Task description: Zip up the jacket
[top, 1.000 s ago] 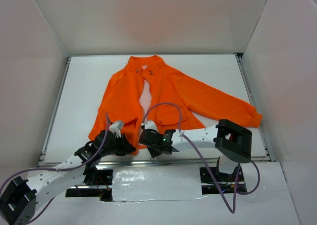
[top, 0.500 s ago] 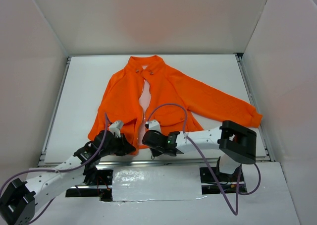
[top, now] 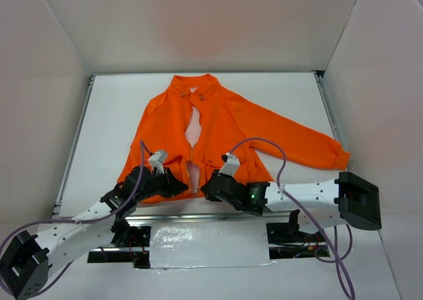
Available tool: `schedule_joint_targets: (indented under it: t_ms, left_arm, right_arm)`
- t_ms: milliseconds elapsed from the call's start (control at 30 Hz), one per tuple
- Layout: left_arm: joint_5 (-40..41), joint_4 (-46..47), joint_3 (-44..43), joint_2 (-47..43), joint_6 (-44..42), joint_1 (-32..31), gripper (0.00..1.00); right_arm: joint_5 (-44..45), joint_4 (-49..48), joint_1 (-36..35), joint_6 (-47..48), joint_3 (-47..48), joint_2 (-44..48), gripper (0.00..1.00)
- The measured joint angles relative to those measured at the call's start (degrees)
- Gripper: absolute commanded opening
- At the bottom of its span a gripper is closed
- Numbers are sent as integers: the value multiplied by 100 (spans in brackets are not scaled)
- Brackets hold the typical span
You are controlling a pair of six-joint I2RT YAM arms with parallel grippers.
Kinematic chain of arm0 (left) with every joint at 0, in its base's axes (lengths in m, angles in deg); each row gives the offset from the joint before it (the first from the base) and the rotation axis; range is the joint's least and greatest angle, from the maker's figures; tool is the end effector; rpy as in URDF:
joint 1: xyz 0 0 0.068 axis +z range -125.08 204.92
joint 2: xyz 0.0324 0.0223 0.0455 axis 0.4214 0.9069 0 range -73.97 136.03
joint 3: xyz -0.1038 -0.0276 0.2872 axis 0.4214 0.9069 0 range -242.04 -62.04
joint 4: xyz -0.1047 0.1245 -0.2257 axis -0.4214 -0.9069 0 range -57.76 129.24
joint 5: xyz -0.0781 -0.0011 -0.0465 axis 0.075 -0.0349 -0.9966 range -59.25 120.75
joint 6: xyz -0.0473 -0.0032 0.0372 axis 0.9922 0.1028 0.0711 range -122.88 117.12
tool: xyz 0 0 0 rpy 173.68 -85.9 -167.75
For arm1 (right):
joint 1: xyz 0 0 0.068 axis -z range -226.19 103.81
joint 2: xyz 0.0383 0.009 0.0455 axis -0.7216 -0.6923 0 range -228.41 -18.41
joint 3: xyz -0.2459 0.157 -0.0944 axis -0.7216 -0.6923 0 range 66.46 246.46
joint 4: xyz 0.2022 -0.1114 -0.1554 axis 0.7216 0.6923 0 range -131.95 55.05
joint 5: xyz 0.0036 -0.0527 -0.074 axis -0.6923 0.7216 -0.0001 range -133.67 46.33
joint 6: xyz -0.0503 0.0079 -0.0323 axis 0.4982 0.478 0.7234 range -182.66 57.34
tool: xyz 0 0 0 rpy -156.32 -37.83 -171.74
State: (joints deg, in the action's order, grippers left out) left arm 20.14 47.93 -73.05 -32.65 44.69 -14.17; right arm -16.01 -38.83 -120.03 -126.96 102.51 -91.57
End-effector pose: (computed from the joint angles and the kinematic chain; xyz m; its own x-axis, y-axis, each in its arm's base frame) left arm 0.1207 -0.1087 0.1866 -0.7485 -0.3266 -0.5771 0.2967 0.6134 -0.7320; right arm 0.0939 0.2497 0.2154 -0.7557 0.2597 -0.6012 -0.1642 0.8136 0.5578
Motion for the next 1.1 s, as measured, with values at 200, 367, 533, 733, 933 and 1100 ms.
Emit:
schedule_joint_targets:
  t_ms: [200, 367, 533, 733, 933, 1100]
  left_arm:
    - [28, 459, -68, -35, -96, -7, 0]
    - [35, 621, -68, -269, -109, -7, 0]
    - [37, 824, 79, -472, -101, -11, 0]
    - [50, 905, 201, -518, -96, -17, 0]
    - [52, 1064, 223, -518, -92, -24, 0]
    - [68, 1209, 354, -544, -87, -24, 0]
  right_arm:
    - [426, -55, -116, -450, 0, 15, 0]
    - [588, -63, -184, -555, 0, 13, 0]
    - [616, -131, -216, -579, 0, -42, 0]
    - [664, -286, -280, -575, -2, -46, 0]
    - [717, -415, -317, -560, -22, -46, 0]
    - [750, -509, -376, -551, -85, -46, 0]
